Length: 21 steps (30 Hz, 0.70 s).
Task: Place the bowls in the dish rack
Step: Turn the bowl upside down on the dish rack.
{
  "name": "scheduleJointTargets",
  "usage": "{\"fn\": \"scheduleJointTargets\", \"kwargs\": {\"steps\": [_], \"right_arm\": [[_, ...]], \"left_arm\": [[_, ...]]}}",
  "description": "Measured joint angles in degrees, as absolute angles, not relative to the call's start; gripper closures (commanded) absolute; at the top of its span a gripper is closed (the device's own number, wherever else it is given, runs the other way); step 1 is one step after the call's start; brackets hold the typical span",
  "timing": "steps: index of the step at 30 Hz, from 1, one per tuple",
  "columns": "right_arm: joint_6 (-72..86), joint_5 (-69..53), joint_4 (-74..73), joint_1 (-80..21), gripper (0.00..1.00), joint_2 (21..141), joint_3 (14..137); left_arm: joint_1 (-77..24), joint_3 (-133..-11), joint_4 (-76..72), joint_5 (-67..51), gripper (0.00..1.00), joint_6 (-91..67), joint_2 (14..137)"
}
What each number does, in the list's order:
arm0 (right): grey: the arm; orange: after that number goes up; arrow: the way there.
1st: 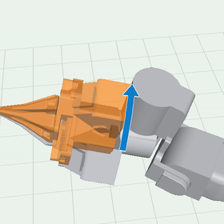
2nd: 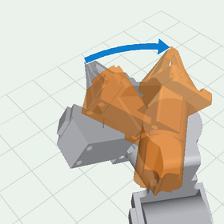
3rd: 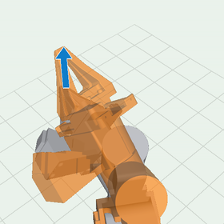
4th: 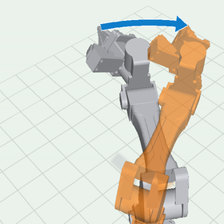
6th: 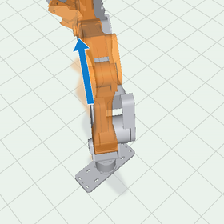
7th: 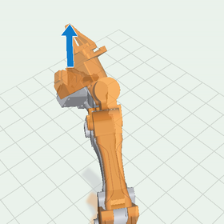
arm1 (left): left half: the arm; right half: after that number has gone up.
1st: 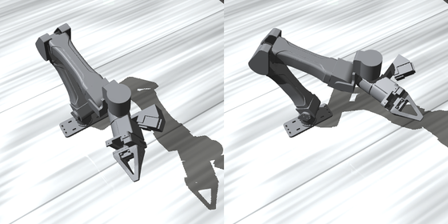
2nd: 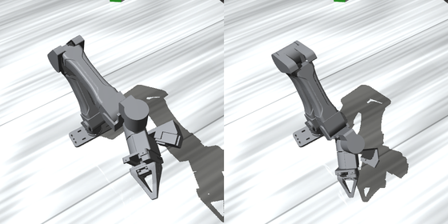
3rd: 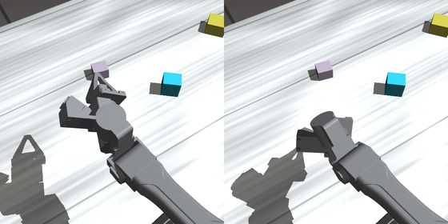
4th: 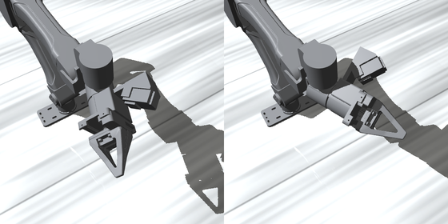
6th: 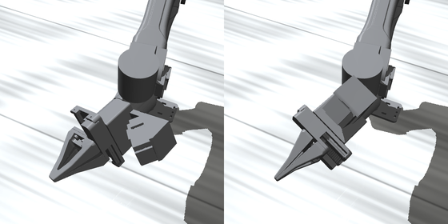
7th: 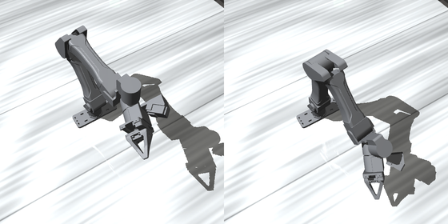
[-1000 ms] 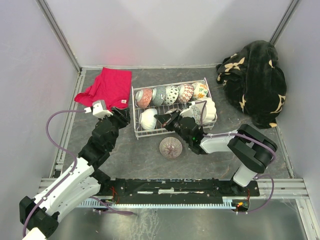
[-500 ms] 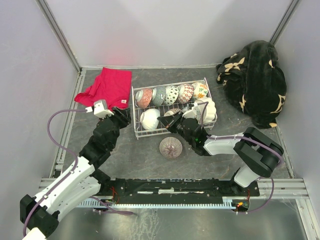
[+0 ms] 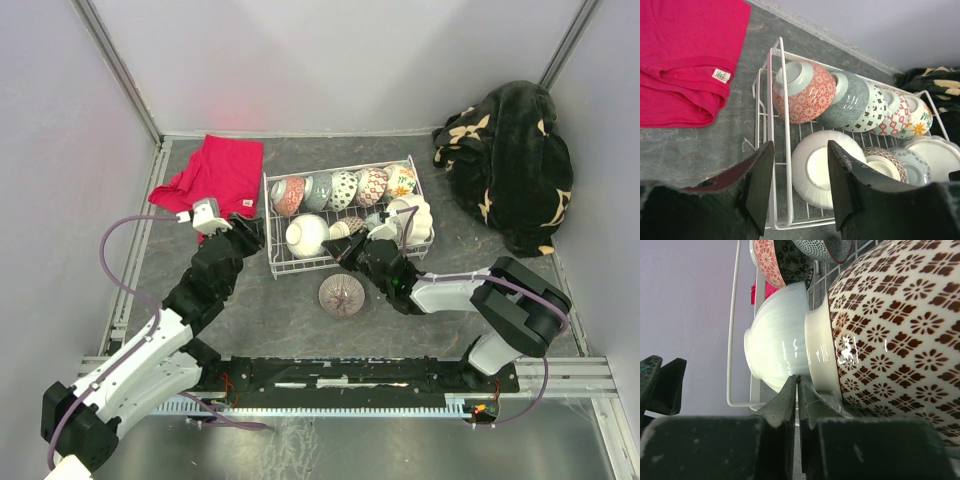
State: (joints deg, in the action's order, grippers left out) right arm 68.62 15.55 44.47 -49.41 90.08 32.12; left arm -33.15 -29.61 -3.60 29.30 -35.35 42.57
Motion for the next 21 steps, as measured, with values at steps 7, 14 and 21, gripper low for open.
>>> {"fn": "scheduleJointTargets", "kwargs": {"steps": [7, 14, 21], "right_arm": [[68.60, 15.44, 44.53, -49.41, 0.82, 90.04, 32.12], [67.94, 15.33, 42.22, -49.39, 0.72, 88.16, 32.10], [66.92, 15.22, 39.51, -49.41, 0.65, 86.70, 32.51]], "left_arm": [[-33.15, -29.61, -3.57, 27.83, 0.47, -35.35, 46.41], [-33.15, -29.63, -3.64, 27.11, 0.46, -35.35, 47.48], [-33.15, -30.17, -3.66, 26.35, 0.47, -35.35, 50.59]]}}
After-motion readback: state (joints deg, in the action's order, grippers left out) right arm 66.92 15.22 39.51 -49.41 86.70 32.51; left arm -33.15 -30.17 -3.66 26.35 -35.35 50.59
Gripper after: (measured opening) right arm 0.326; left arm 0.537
